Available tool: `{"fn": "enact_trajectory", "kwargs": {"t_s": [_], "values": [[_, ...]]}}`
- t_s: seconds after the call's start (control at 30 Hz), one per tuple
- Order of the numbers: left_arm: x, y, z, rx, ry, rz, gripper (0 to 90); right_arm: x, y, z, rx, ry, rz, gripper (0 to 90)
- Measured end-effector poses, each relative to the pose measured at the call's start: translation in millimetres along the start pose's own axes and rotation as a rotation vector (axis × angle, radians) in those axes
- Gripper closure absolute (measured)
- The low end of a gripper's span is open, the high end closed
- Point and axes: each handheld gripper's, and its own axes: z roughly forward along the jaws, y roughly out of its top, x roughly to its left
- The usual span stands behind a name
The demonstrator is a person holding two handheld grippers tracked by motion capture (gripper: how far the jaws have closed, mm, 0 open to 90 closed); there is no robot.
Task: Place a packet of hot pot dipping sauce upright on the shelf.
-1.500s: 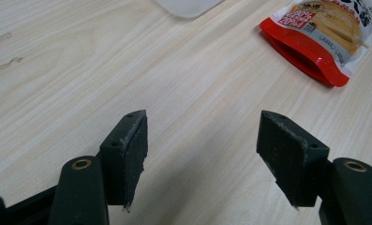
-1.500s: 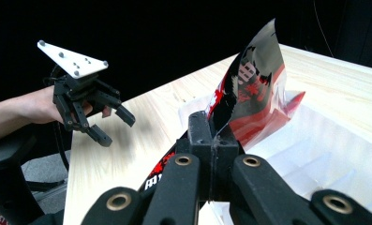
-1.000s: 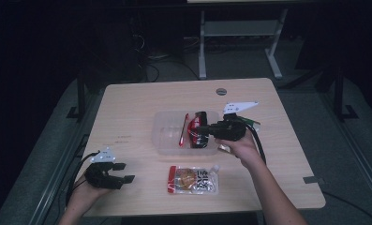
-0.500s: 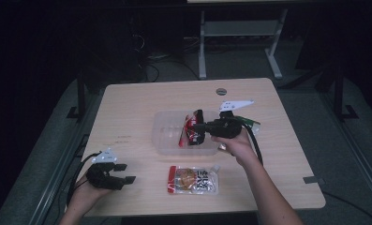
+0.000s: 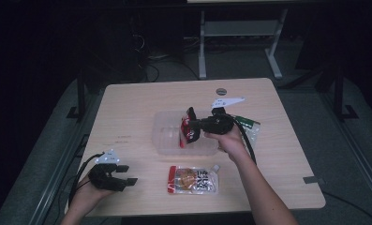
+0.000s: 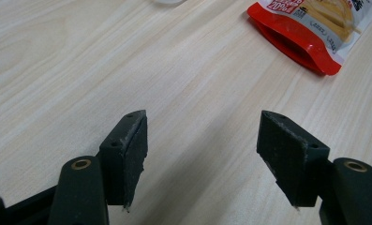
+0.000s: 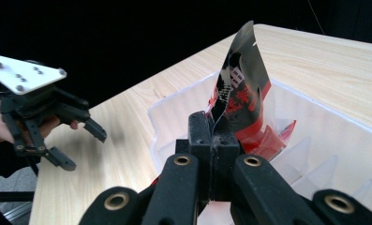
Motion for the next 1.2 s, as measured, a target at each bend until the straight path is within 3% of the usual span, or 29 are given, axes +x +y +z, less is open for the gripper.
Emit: {"fn": "enact_trajectory", "kwargs": {"t_s": [0.1,0.23,0.47,0.6,0.8,1.2], "values": [[0.2,-0.1,0.4,0.008,-0.004,0.003,33.4,-1.2,-0.5,2.4,-0.004,-0.006,0.008,87.5],[-1.0,-0.1,1.3,0.009,-0.011,0.0,33.4,0.1,-0.2,5.2,-0.005,0.0,0.019,74.5],[-0.9,0.2,2.6,0.019,-0.016,0.006,33.1,7.5,0.2,-1.6,0.034,-0.034,-0.01,36.8],[-1.4,0.8,3.1,0.02,-0.017,0.016,33.0,14.1,-1.3,-7.9,0.059,-0.041,-0.033,21.4],[-2.5,1.5,3.4,0.023,-0.02,0.025,32.6,23.4,-6.4,-21.3,0.078,-0.05,-0.074,17.9],[-3.5,1.9,3.8,0.016,-0.022,0.023,31.9,36.5,-19.2,-42.2,0.103,-0.095,-0.109,17.3]]}}
